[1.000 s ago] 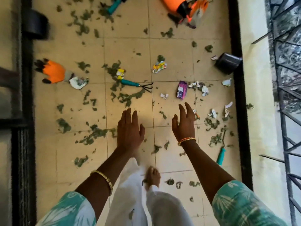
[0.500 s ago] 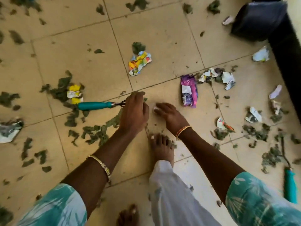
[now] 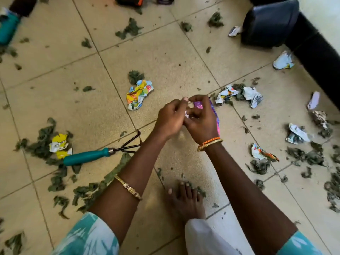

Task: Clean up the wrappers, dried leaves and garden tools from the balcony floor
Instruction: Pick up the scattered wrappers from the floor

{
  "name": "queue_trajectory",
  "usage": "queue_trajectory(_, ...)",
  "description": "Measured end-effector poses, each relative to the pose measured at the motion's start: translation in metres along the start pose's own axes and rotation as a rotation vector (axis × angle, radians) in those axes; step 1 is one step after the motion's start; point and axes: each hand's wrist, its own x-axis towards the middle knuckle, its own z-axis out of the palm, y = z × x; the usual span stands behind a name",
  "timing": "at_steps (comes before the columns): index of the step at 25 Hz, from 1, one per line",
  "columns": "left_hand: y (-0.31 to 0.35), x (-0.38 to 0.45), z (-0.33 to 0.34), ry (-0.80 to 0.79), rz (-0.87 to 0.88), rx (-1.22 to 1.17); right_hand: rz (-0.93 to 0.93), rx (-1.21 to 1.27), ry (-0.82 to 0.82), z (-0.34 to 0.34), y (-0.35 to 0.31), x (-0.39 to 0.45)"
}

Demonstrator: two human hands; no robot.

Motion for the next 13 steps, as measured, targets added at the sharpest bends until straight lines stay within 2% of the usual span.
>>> queue_trajectory(3,0.006,0.011,-0.001,0.091,-0.052,0.093,0.083,0.126,-0.084,0.002,-0.009,0.001)
queue_trajectory(4,0.007,0.014,-0.005,0.112,-0.081,0.111,0.082,0.077,-0.036,-0.006,-0.009,-0.001)
queue_trajectory(6,0.009,0.020,-0.014,0.123,-0.191,0.061,0.085,-0.155,0.202,-0.031,-0.002,0.001)
queue_trajectory(7,0.010,0.021,-0.017,0.125,-0.263,0.013,0.141,-0.289,0.299,-0.046,0.002,0.004)
queue_trajectory(8,0.012,0.021,-0.019,0.121,-0.319,-0.037,0.239,-0.402,0.319,-0.058,0.006,0.007)
queue_trajectory(10,0.012,0.023,-0.012,0.082,-0.367,-0.130,0.441,-0.546,0.199,-0.070,0.019,0.011)
queue_trajectory(13,0.011,0.022,-0.003,0.010,-0.364,-0.287,0.468,-0.584,0.048,-0.059,0.028,0.011)
